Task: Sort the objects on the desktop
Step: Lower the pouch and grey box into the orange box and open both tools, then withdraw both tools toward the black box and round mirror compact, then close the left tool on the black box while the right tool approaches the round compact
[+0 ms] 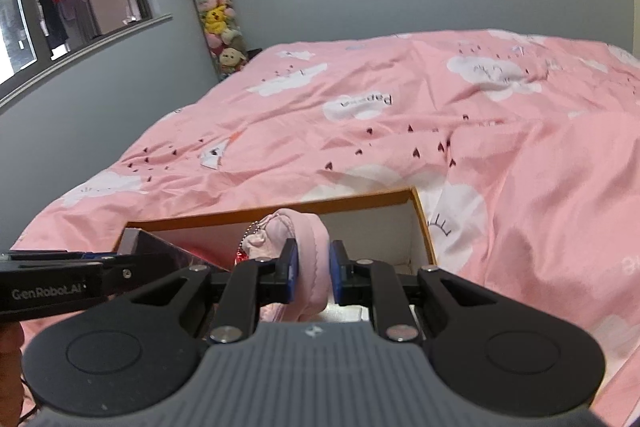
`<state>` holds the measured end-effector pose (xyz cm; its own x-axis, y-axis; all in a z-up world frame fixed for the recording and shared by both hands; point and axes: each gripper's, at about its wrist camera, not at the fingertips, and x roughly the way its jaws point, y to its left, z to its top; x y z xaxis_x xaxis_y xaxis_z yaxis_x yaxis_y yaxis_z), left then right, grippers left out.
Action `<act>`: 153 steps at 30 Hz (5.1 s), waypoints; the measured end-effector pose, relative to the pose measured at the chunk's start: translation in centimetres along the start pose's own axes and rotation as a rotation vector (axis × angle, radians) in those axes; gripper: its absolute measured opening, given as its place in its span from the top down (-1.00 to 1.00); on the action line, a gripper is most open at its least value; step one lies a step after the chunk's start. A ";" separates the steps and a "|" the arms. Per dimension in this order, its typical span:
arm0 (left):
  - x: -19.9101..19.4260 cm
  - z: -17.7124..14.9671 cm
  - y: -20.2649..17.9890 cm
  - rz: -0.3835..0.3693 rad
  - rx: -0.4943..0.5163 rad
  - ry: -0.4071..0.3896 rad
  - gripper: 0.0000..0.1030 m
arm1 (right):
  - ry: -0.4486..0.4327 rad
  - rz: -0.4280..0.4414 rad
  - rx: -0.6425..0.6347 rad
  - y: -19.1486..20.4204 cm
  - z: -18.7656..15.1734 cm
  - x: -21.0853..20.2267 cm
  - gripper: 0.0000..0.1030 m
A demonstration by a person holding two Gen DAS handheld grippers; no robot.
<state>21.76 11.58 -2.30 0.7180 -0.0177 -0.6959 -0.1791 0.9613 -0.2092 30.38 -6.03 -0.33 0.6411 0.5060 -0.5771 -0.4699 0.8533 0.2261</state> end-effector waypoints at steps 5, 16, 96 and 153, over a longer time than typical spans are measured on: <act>2.0 -0.1 0.2 0.011 -0.012 0.036 0.50 | 0.038 0.002 0.045 -0.6 -0.6 1.8 0.64; 4.6 0.5 -0.8 0.083 0.027 0.052 0.50 | 0.115 0.001 0.067 -1.3 -1.2 4.8 0.64; -9.3 -10.6 -5.2 0.201 0.116 -0.006 0.34 | 0.004 0.057 -0.074 2.5 -7.5 -7.8 0.13; -7.9 -16.7 -0.2 0.123 0.033 0.343 -0.13 | 0.452 0.096 -0.092 2.7 -17.3 -5.7 -0.04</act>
<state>4.89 6.94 -8.29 0.4240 0.0134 -0.9056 -0.2241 0.9704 -0.0905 14.95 -8.77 -9.94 0.2731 0.4591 -0.8453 -0.5794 0.7800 0.2364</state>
